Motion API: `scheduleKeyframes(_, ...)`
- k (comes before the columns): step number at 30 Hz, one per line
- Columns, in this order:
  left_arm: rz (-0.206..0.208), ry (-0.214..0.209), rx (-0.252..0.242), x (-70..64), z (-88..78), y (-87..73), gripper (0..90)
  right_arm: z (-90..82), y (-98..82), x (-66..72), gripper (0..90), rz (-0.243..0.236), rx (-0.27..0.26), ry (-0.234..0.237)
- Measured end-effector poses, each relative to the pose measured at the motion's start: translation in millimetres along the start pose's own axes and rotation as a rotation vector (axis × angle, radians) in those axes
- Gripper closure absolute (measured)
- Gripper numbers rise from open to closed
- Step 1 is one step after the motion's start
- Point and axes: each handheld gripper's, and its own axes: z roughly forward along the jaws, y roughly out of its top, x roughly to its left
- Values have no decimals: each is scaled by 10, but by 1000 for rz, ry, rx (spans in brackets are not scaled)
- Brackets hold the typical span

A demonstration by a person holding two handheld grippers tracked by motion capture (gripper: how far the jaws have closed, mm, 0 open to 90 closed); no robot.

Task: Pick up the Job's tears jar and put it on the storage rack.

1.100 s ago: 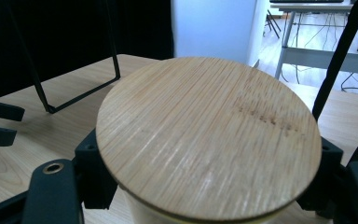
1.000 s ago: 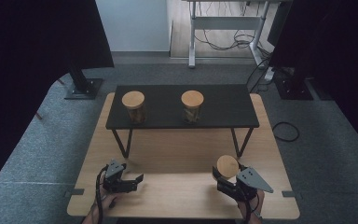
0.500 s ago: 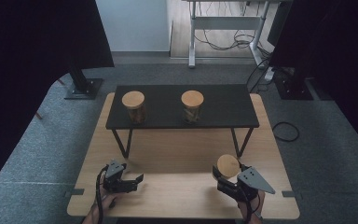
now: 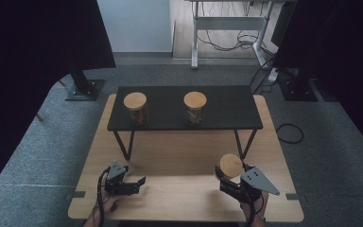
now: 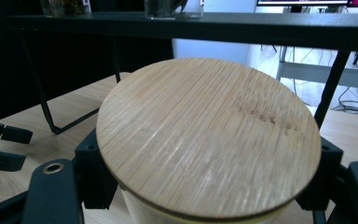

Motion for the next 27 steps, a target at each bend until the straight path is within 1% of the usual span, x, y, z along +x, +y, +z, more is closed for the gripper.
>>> scheduleKeyframes(6,-3,1,1,-3,4,1,68,-5,15,-5,248,7,-7,3)
scheduleKeyframes(10,0,-1,2,-6,7,2,69,-13,32,-21,248,24,-15,11)
scheduleKeyframes(18,1,-2,6,-1,6,2,68,-30,92,-40,248,21,-22,2)
scheduleKeyframes(27,1,-1,6,-3,7,2,68,-65,190,-61,248,12,-43,-6)
